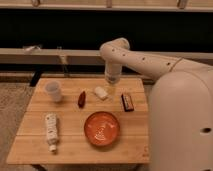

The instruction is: Move the arm in a circular motion

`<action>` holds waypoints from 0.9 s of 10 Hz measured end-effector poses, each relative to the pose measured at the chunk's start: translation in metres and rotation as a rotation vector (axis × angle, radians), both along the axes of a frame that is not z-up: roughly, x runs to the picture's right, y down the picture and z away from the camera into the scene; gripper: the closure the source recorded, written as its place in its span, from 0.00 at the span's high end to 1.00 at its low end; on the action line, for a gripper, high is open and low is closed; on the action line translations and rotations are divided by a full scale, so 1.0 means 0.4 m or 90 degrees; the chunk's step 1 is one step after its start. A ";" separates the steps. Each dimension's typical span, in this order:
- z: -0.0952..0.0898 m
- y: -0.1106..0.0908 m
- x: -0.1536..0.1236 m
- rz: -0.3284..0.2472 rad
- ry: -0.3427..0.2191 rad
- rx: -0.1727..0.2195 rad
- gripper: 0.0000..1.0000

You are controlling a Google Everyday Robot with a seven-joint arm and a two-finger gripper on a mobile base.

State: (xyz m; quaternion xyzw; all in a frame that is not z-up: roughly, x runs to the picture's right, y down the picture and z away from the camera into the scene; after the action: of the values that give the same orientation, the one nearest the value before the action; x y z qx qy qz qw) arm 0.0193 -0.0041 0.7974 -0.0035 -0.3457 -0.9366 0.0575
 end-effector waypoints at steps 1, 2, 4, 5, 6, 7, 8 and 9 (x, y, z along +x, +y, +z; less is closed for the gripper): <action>0.013 -0.024 -0.039 -0.013 -0.011 0.005 0.80; 0.027 -0.057 -0.103 -0.032 -0.030 0.013 0.80; 0.036 -0.095 -0.218 -0.066 -0.066 0.025 0.80; 0.031 -0.114 -0.295 -0.090 -0.094 0.037 0.80; 0.023 -0.121 -0.346 -0.107 -0.114 0.044 0.80; 0.005 -0.123 -0.397 -0.124 -0.135 0.050 0.80; -0.026 -0.115 -0.463 -0.140 -0.164 0.060 0.80; -0.073 -0.092 -0.528 -0.162 -0.198 0.071 0.80</action>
State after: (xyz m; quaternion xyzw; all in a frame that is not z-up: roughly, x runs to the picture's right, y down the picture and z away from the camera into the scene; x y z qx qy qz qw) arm -0.1919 -0.0411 0.7682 0.1008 -0.2951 -0.9432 -0.1150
